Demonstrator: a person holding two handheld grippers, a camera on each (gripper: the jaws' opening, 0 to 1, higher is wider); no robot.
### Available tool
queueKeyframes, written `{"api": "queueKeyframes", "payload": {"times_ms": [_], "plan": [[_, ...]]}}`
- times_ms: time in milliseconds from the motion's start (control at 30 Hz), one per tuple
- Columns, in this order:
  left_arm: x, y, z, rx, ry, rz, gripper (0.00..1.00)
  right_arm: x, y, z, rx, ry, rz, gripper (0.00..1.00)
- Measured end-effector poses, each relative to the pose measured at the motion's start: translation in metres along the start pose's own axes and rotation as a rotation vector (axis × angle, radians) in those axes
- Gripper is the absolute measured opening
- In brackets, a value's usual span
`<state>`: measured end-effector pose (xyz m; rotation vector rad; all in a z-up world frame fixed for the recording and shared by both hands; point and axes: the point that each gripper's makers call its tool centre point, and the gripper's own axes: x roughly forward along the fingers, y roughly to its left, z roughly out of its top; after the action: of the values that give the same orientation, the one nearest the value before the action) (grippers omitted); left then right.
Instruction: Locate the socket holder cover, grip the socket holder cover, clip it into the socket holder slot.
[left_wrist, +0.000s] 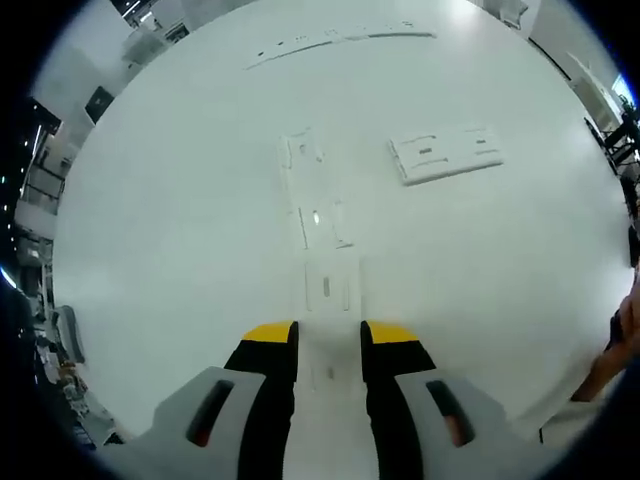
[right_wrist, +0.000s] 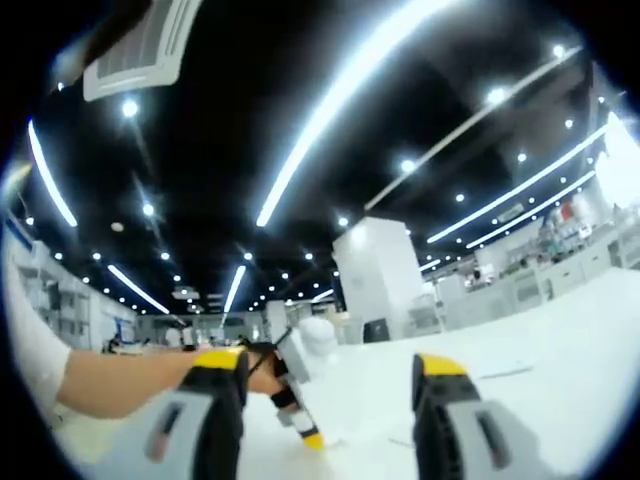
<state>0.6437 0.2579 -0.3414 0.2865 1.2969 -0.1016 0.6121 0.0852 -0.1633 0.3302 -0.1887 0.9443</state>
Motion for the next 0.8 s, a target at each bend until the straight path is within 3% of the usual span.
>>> {"api": "queueKeyframes", "payload": {"times_ms": [267, 333, 800], "plan": [[0.0, 0.004, 0.004, -0.029, 0.022, -0.006, 0.25, -0.001, -0.002, 0.001, 0.001, 0.0, -0.003, 0.65], [0.001, -0.002, 0.005, -0.029, 0.023, -0.041, 0.25, -0.001, -0.002, 0.001, 0.002, 0.0, -0.002, 0.65], [0.005, 0.007, 0.018, -0.051, 0.042, -0.037, 0.25, -0.001, 0.002, 0.0, -0.004, 0.01, 0.011, 0.65]]}}
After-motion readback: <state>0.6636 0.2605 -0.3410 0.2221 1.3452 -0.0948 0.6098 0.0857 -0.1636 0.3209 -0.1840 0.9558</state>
